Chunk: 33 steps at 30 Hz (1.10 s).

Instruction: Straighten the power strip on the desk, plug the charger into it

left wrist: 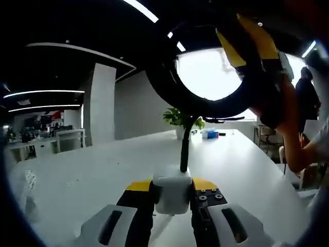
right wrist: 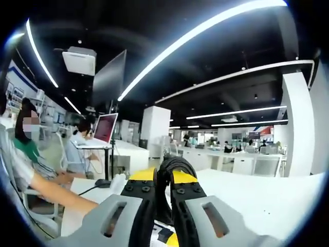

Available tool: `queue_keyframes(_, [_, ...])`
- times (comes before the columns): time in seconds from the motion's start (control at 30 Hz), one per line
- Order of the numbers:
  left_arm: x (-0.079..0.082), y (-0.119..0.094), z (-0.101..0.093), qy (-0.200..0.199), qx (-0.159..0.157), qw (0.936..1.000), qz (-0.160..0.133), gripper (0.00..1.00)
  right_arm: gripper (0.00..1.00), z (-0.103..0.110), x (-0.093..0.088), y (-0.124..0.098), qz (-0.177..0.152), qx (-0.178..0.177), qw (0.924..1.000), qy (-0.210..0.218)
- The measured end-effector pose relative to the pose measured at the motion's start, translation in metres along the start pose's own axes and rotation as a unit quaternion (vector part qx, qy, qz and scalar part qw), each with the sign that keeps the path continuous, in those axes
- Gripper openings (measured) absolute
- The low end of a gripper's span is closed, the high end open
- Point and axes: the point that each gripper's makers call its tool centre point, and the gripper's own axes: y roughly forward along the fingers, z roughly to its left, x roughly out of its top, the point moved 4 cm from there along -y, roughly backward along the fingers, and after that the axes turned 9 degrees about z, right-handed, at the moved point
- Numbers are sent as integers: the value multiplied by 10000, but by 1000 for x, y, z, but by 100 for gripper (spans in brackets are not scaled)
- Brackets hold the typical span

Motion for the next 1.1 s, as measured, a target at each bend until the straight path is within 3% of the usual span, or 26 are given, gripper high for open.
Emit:
queue_keyframes(0.13, [-2,1,1,83,-320,9994,125,26,7,-3,-2,0,1,21,10000,-14])
queue_keyframes(0.37, [-9,4,6,326,-533,9971,434,25,7,-8,-11,-2,161,191,9997,-52])
queue_keyframes(0.63, [-13,4,10,373,-681,9961,423,25,7,-15,-15,-4,233,544,9981,181])
queue_keyframes(1.1, [-9,18,30,408,-1066,9929,331,25,7,-34,-19,6,300,751,9966,186])
